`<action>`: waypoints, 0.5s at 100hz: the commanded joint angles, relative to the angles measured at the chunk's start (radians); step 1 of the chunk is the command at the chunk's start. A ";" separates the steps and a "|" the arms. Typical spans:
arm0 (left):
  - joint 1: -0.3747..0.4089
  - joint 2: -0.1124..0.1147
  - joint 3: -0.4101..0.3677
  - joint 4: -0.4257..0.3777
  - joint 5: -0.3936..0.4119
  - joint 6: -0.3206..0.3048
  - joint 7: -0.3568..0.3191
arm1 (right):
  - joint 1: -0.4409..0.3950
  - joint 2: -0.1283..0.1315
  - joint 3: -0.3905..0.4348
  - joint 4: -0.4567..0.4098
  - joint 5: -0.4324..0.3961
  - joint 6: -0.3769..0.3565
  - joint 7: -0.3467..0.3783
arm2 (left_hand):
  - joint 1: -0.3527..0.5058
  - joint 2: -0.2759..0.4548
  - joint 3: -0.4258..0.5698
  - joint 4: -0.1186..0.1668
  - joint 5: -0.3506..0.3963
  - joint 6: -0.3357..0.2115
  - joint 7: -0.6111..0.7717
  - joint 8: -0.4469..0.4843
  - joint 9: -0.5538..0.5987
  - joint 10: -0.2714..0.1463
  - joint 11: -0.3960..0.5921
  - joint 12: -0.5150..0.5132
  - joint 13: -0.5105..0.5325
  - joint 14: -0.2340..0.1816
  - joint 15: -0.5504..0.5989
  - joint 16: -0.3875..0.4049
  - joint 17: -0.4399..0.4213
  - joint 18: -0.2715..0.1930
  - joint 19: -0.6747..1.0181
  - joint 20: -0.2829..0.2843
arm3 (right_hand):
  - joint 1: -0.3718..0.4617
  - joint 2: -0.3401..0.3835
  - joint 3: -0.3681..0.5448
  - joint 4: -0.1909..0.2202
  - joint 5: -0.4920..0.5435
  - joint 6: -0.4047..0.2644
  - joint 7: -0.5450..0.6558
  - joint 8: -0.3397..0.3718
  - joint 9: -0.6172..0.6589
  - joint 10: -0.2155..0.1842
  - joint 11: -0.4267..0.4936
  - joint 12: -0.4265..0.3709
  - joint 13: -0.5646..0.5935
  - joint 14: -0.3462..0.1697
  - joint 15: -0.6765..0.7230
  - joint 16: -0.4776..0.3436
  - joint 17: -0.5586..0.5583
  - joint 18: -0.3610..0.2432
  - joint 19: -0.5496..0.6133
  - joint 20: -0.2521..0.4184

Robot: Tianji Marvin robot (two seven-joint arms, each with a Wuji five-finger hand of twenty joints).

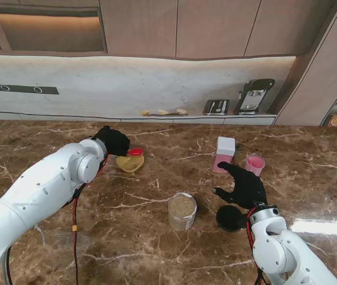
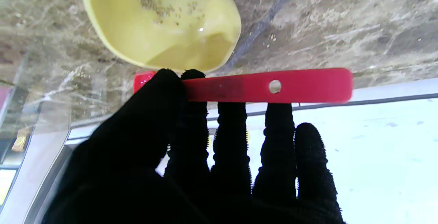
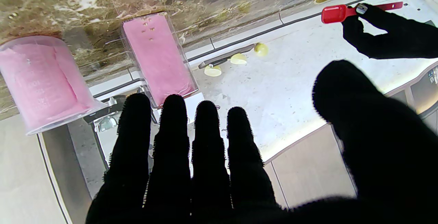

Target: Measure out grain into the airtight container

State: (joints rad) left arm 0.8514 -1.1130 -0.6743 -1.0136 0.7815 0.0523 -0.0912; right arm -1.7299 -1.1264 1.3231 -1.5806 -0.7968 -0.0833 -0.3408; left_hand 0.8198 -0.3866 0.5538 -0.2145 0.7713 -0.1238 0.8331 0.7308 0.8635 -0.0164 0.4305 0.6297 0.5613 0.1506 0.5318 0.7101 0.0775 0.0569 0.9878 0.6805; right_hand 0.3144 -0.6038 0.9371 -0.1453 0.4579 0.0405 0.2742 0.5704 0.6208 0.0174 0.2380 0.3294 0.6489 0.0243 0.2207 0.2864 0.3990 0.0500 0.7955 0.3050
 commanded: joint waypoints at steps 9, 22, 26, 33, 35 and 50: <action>0.067 0.023 -0.080 -0.094 0.032 -0.020 0.005 | -0.004 -0.003 -0.001 0.006 0.001 -0.002 0.010 | 0.112 0.071 -0.019 0.004 -0.056 -0.132 0.060 0.124 0.120 0.033 -0.003 -0.069 0.133 0.017 0.044 -0.008 0.070 0.020 0.101 0.012 | -0.019 0.017 0.015 0.034 -0.002 -0.024 -0.006 -0.011 -0.022 -0.008 -0.020 -0.001 -0.037 0.005 -0.008 0.015 -0.012 -0.003 0.016 0.025; 0.141 0.039 -0.176 -0.203 0.059 -0.043 -0.038 | -0.009 -0.001 0.005 0.002 -0.006 -0.001 0.013 | 0.174 0.119 -0.106 0.006 -0.095 -0.152 0.075 0.210 0.160 0.033 0.023 -0.083 0.209 0.019 0.040 -0.028 0.095 0.030 0.122 -0.003 | -0.020 0.018 0.015 0.034 0.003 -0.026 -0.003 -0.009 -0.022 -0.005 -0.020 -0.001 -0.039 0.004 -0.009 0.014 -0.014 -0.001 0.015 0.024; 0.164 0.041 -0.203 -0.234 0.057 -0.045 -0.050 | -0.011 -0.001 0.008 0.000 -0.008 0.000 0.013 | 0.197 0.136 -0.145 0.006 -0.105 -0.156 0.077 0.233 0.164 0.044 0.051 -0.104 0.235 0.027 0.046 -0.030 0.108 0.040 0.128 -0.003 | -0.020 0.018 0.015 0.034 0.003 -0.025 -0.003 -0.009 -0.021 -0.005 -0.019 -0.001 -0.038 0.004 -0.008 0.014 -0.013 -0.002 0.015 0.025; 0.204 0.041 -0.242 -0.285 0.038 -0.043 -0.063 | -0.019 0.000 0.014 -0.008 -0.015 0.003 0.014 | 0.216 0.142 -0.165 0.011 -0.110 -0.152 0.089 0.255 0.180 0.051 0.088 -0.088 0.266 0.040 0.069 -0.018 0.123 0.055 0.142 0.005 | -0.020 0.019 0.015 0.035 0.003 -0.025 -0.002 -0.008 -0.021 -0.005 -0.019 -0.001 -0.036 0.002 -0.007 0.014 -0.013 -0.003 0.015 0.025; 0.215 0.041 -0.252 -0.300 0.030 -0.041 -0.070 | -0.021 0.000 0.016 -0.011 -0.017 0.004 0.014 | 0.223 0.146 -0.174 0.012 -0.113 -0.150 0.090 0.261 0.183 0.052 0.104 -0.080 0.280 0.047 0.077 -0.013 0.132 0.063 0.146 0.008 | -0.020 0.020 0.015 0.035 0.003 -0.026 -0.002 -0.008 -0.021 -0.005 -0.019 -0.001 -0.036 0.003 -0.007 0.014 -0.013 -0.002 0.015 0.025; 0.287 0.042 -0.304 -0.385 -0.016 -0.041 -0.095 | -0.040 0.003 0.035 -0.035 -0.036 0.006 0.017 | 0.299 0.183 -0.298 0.040 -0.122 -0.154 0.093 0.309 0.189 0.056 0.197 0.030 0.387 0.060 0.138 0.006 0.210 0.109 0.194 0.020 | -0.022 0.022 0.015 0.035 0.002 -0.025 -0.003 -0.008 -0.020 -0.007 -0.019 -0.001 -0.035 0.003 -0.007 0.015 -0.013 -0.001 0.015 0.025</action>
State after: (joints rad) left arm 1.1143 -1.0709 -0.9819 -1.3832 0.7537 0.0114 -0.1815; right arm -1.7542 -1.1264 1.3520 -1.6050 -0.8300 -0.0830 -0.3383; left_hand 0.9746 -0.2692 0.2830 -0.2134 0.6469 -0.1388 0.8321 0.9477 1.0249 0.0214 0.5811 0.6003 0.8910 0.1787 0.6269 0.6982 0.2661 0.1361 1.1294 0.6818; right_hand 0.3144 -0.5956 0.9371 -0.1453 0.4579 0.0398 0.2742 0.5704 0.6206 0.0174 0.2380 0.3294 0.6489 0.0243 0.2207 0.2864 0.3990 0.0500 0.7955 0.3052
